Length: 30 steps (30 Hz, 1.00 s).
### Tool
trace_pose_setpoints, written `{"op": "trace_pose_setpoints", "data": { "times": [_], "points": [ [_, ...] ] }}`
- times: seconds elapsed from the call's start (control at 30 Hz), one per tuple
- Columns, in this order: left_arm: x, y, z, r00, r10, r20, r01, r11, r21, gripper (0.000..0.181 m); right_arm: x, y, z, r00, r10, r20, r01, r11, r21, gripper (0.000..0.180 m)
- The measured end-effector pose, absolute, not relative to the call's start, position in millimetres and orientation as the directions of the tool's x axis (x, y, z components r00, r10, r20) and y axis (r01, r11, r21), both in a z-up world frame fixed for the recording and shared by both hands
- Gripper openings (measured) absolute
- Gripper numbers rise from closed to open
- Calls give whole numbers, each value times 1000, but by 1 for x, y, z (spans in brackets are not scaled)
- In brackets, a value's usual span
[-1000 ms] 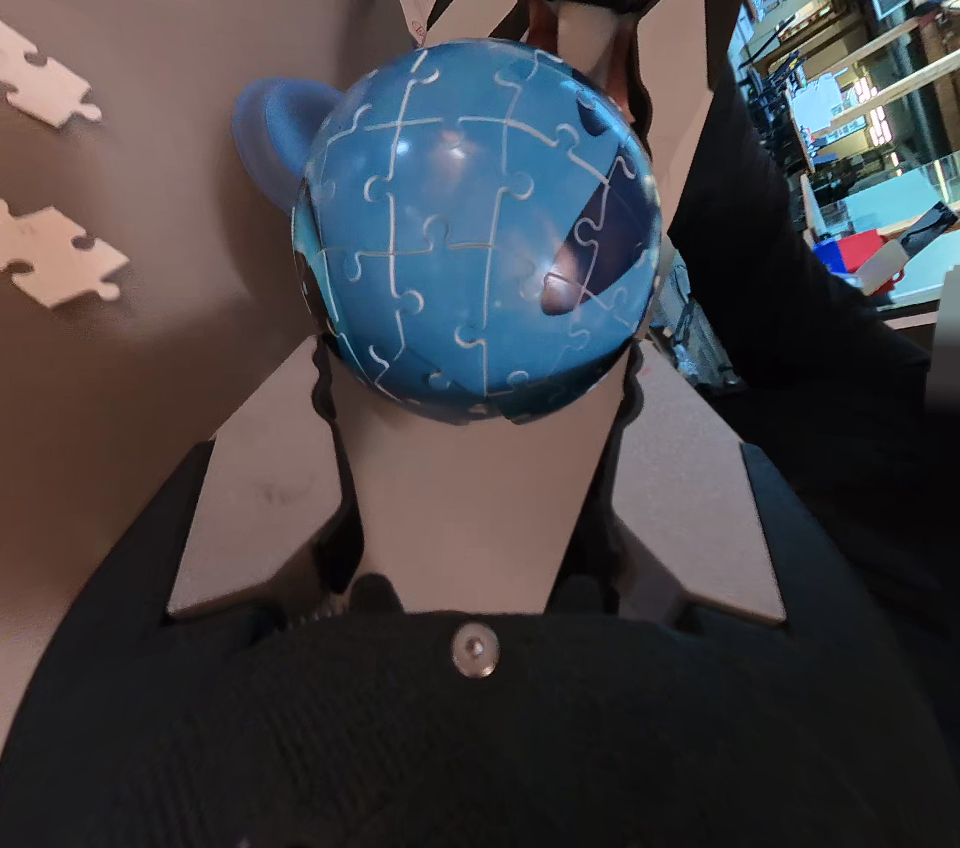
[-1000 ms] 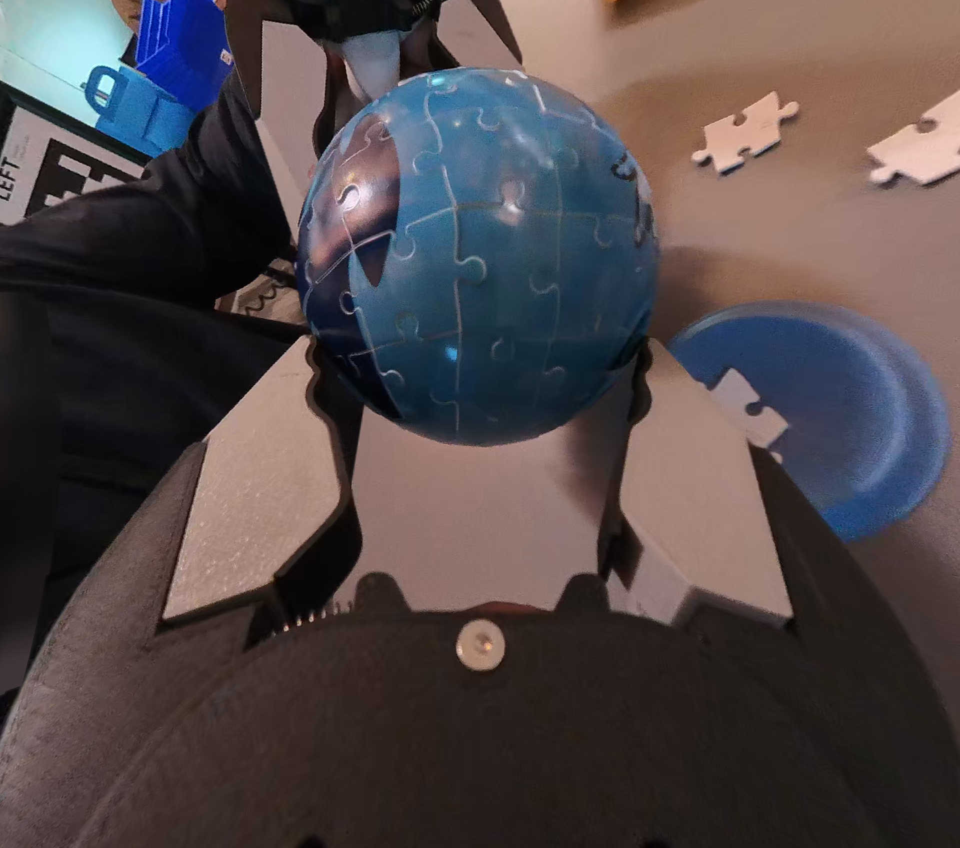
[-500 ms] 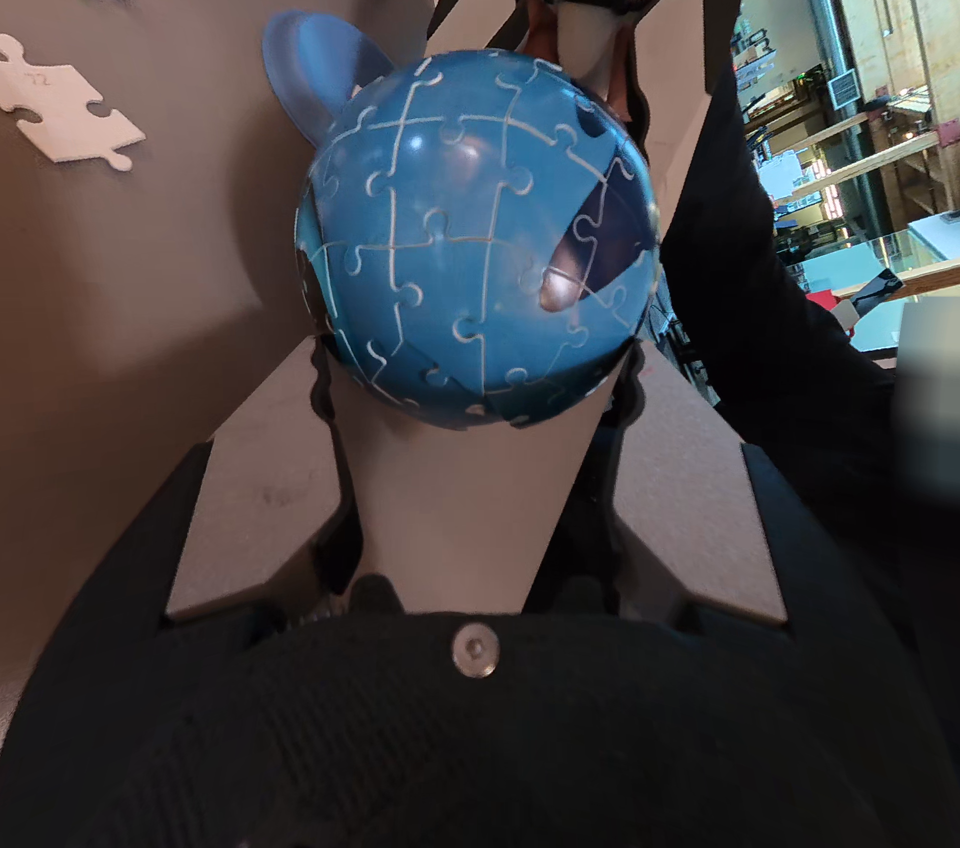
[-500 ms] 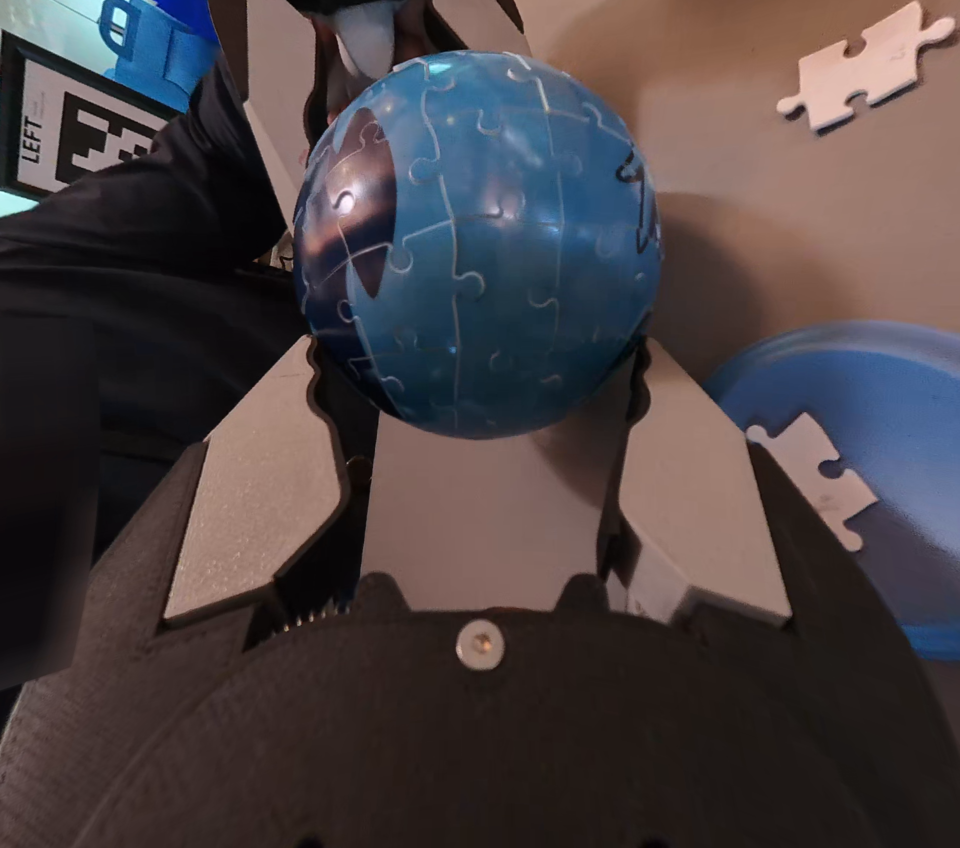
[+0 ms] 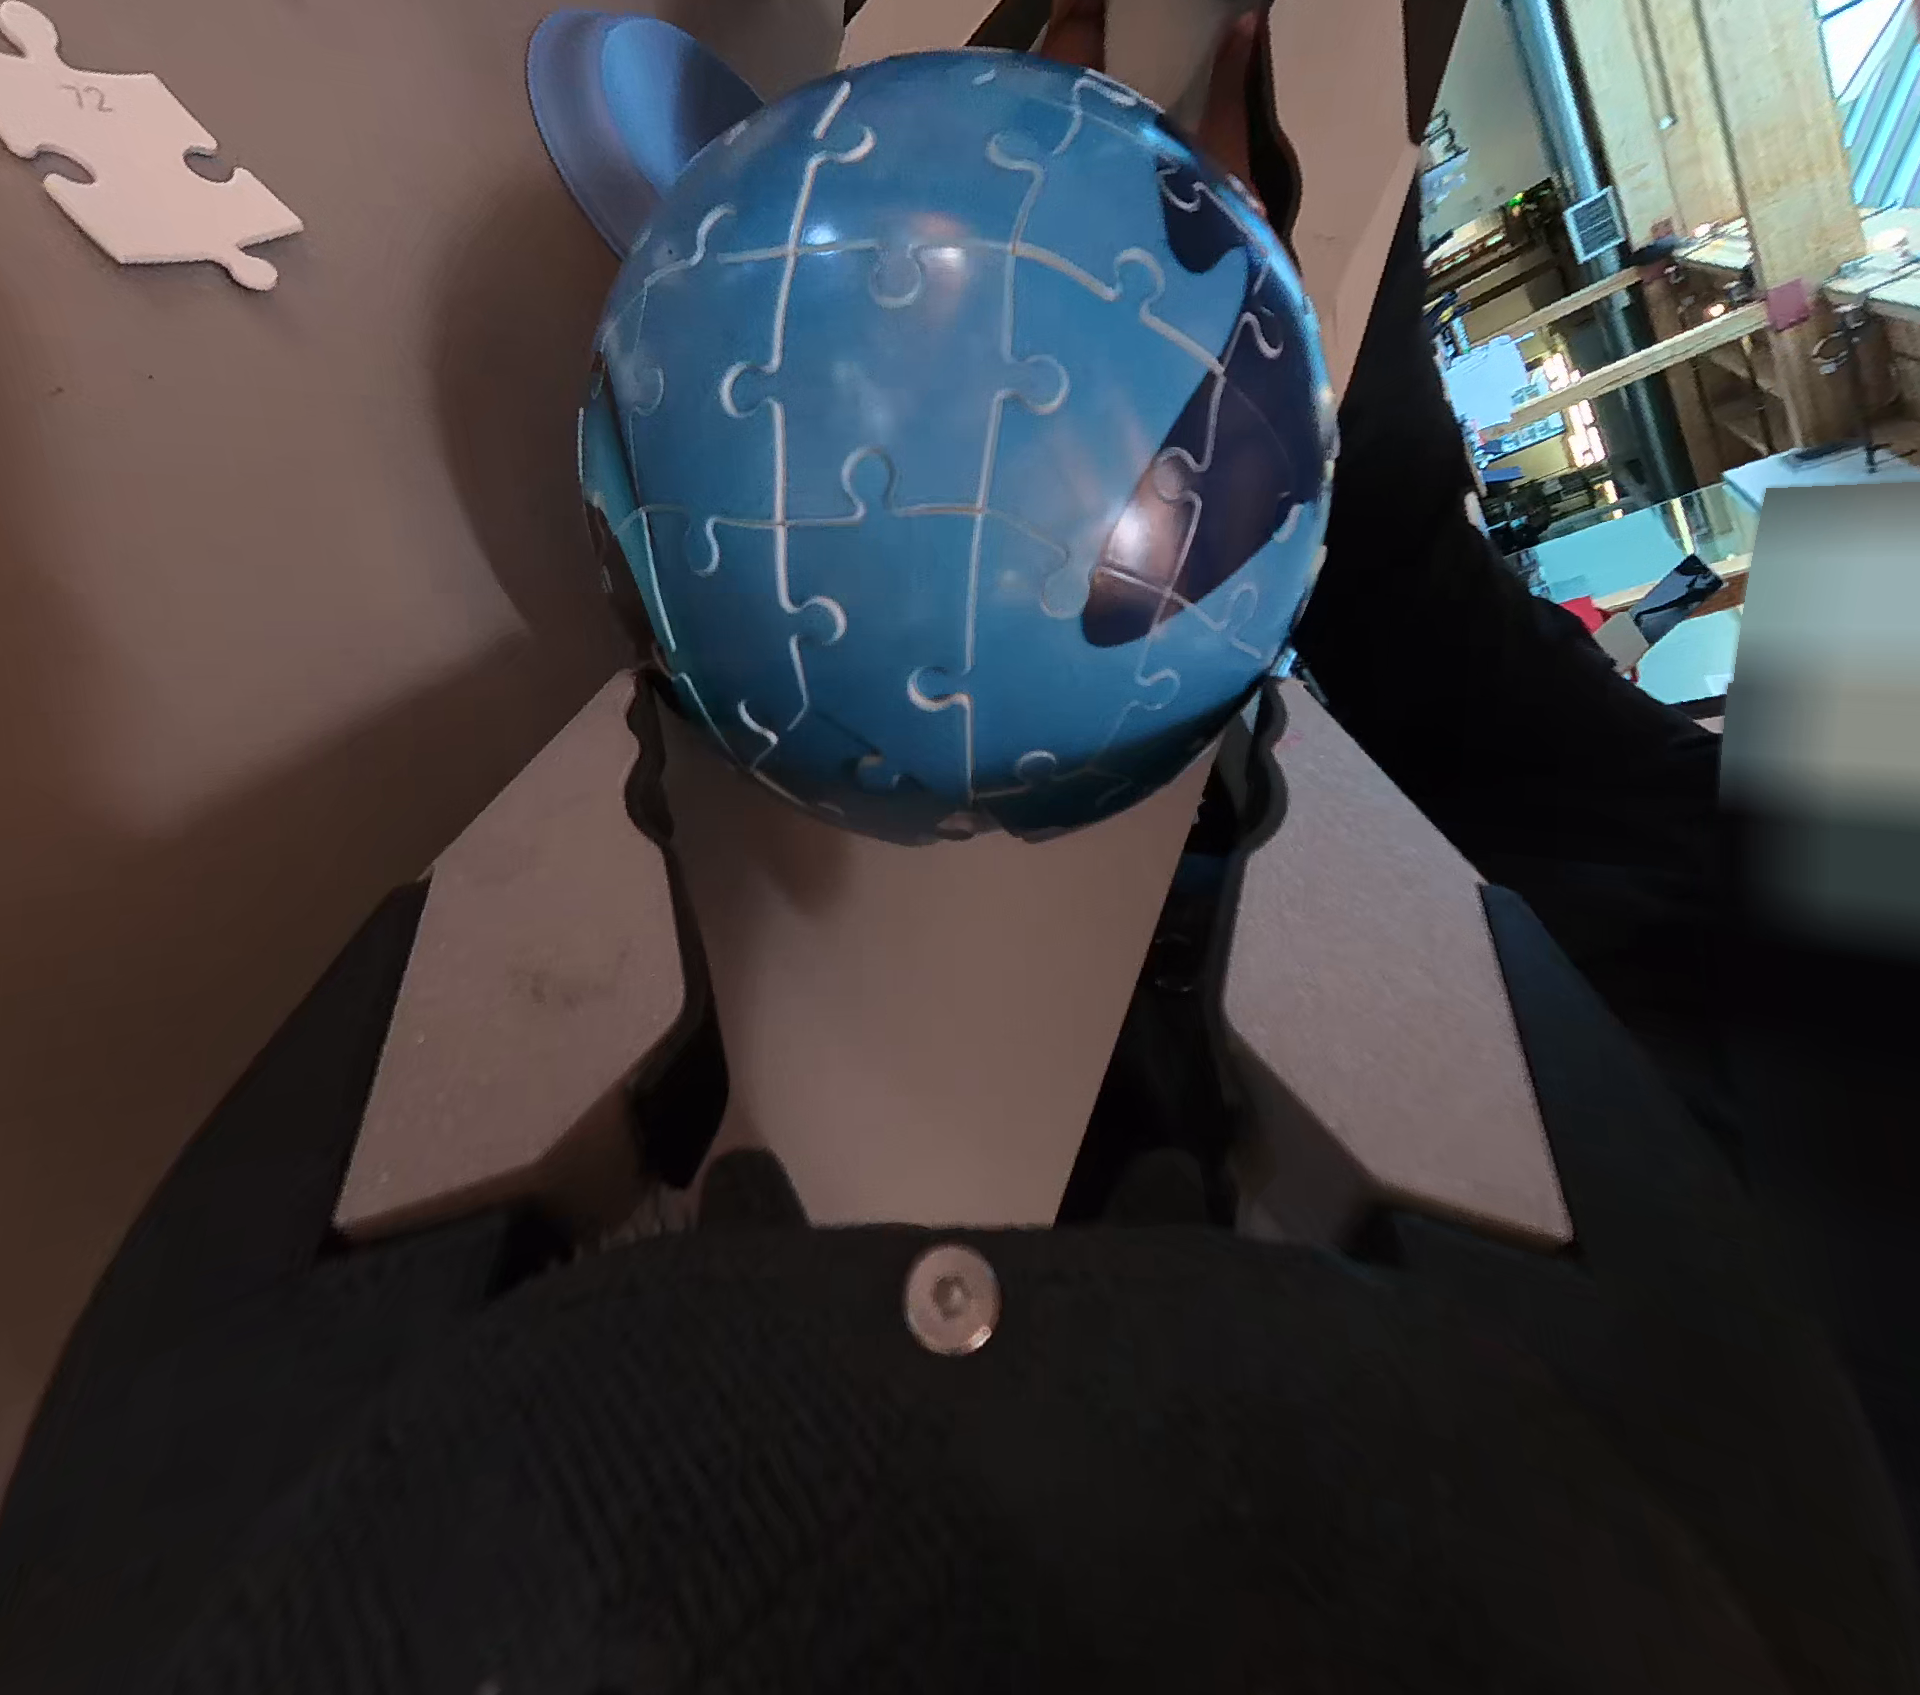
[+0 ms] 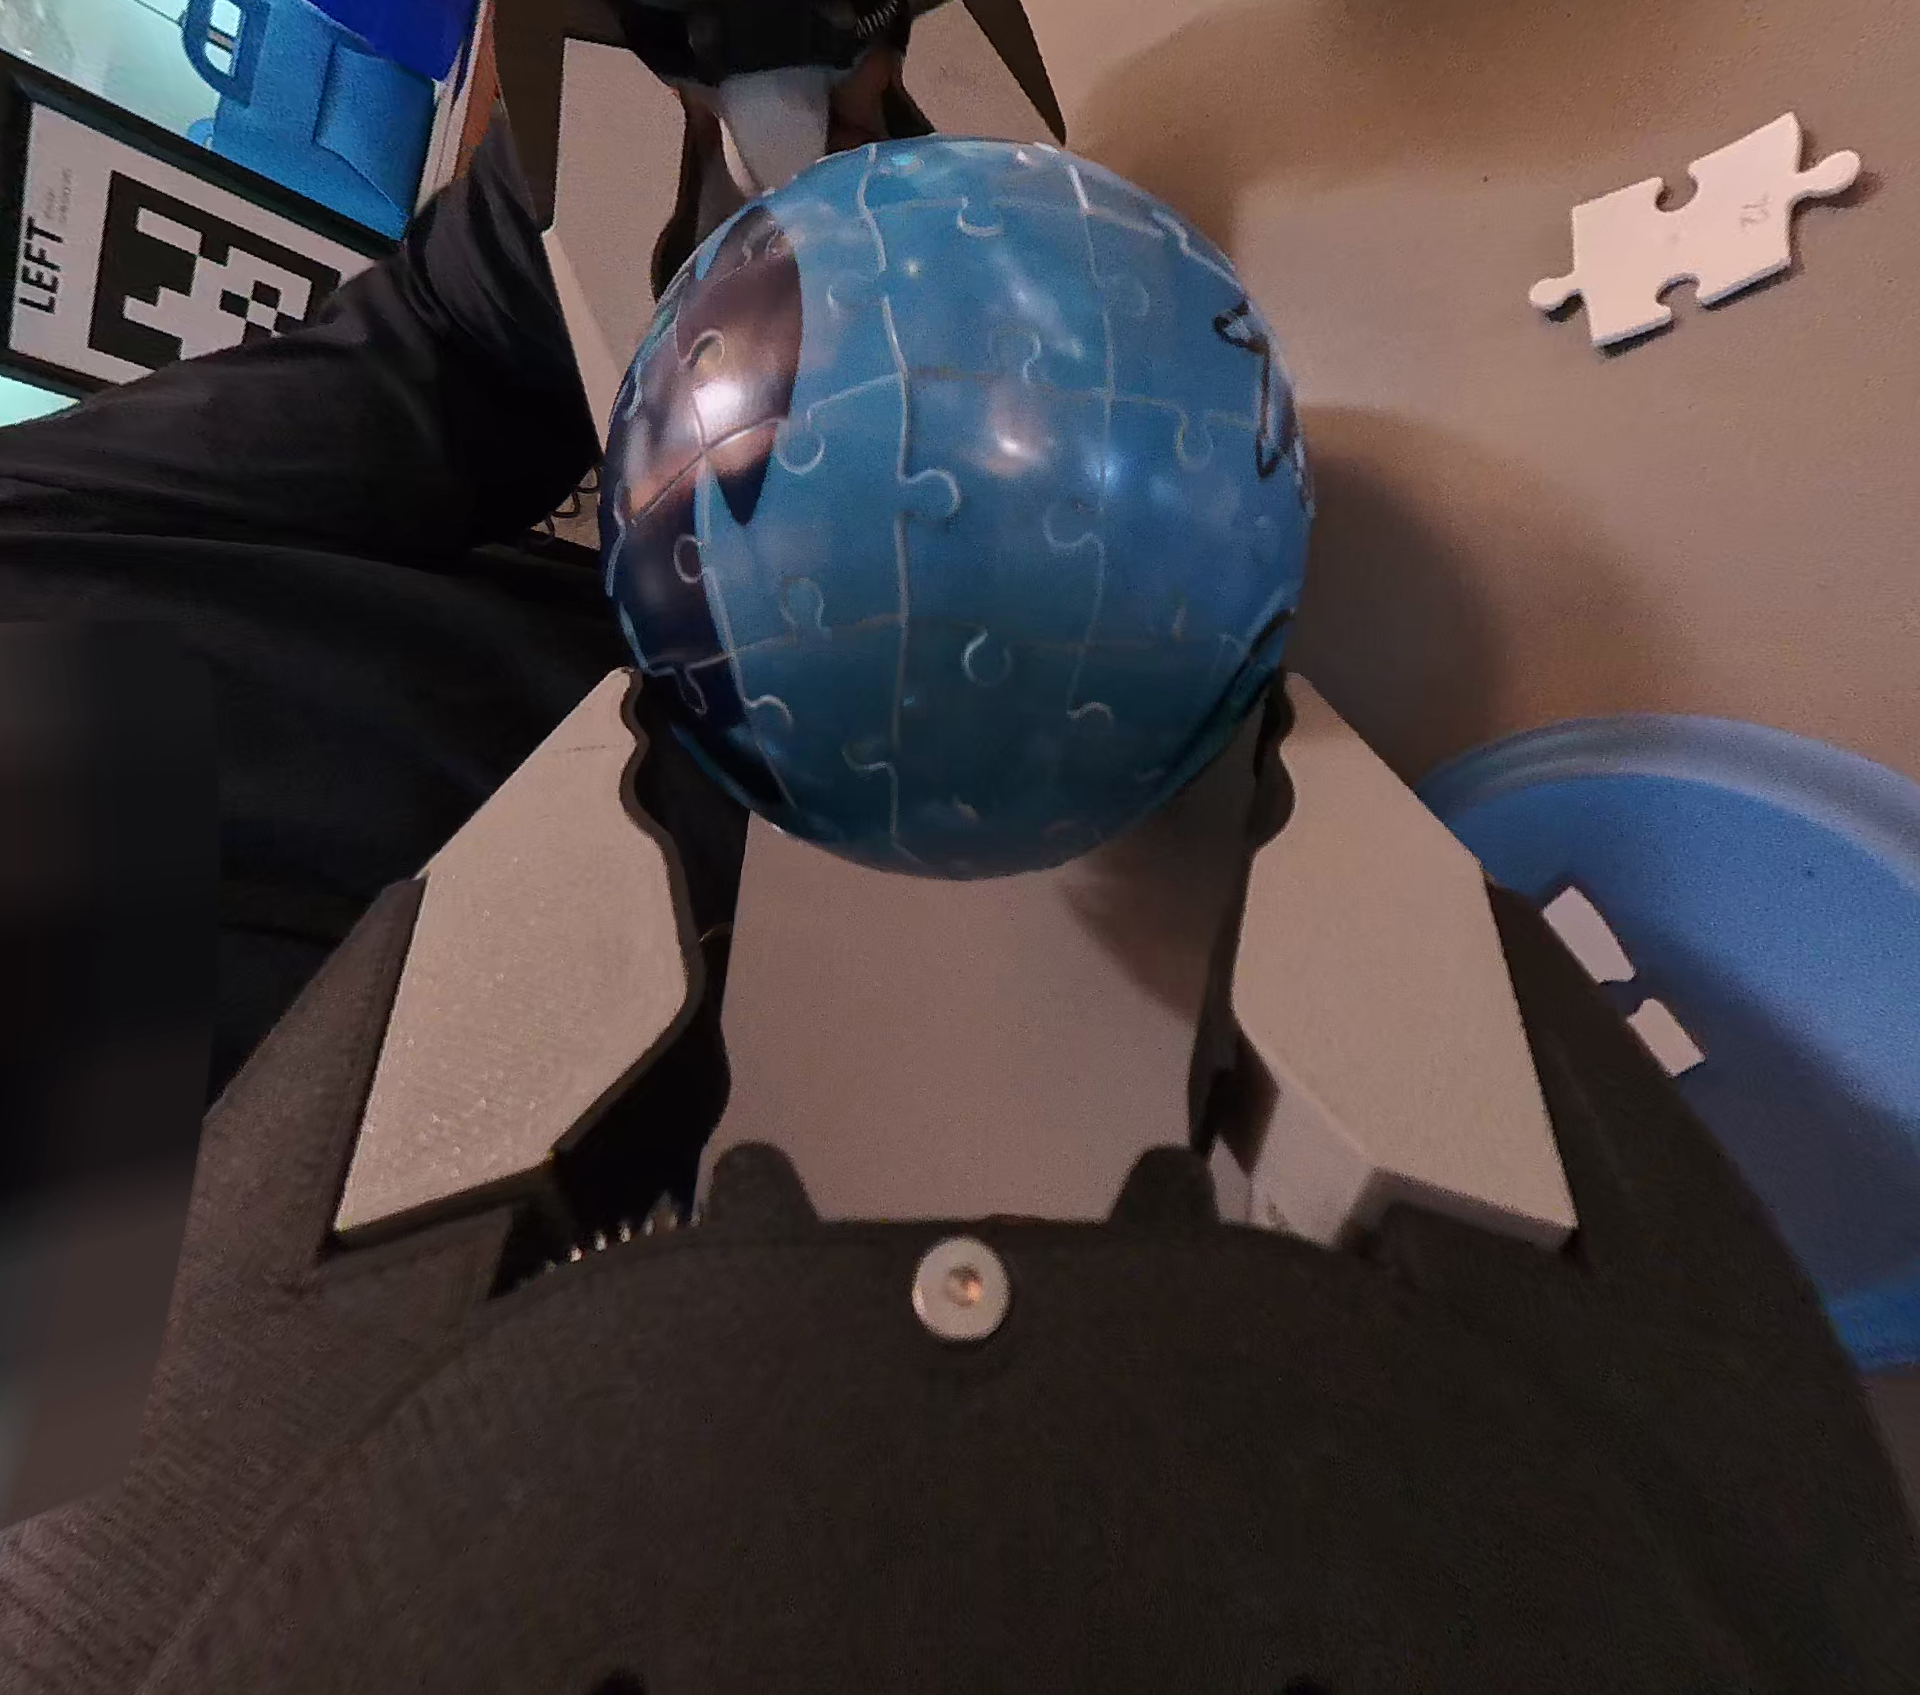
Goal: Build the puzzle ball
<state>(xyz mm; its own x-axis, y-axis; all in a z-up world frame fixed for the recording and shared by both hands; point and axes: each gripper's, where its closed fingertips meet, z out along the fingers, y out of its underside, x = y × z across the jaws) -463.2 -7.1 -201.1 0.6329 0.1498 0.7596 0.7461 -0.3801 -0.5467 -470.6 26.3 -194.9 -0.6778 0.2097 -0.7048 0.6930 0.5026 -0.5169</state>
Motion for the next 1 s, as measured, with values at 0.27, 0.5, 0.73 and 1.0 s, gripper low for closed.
{"op": "trace_pose_setpoints", "data": {
  "times": [0.27, 0.5, 0.73, 1.0],
  "points": [
    [-463, -10, -202, 619, 135, 774, 763, -336, -552, 109, -477, 29, -189, -759, 187, -624, 628, 466, -623, 102],
    [-460, -12, -205, 622, 127, 773, 760, -335, -557, 102, -475, 46, -172, -862, 224, -454, 506, 412, -758, 92],
    [-461, -11, -203, 630, 127, 766, 756, -326, -568, 103, -478, 50, -177, -858, 247, -450, 513, 416, -751, 95],
    [-470, -24, -185, 688, 143, 712, 713, -319, -625, 107, -485, 52, -179, -860, 262, -438, 510, 411, -756, 97]
  ]
}}
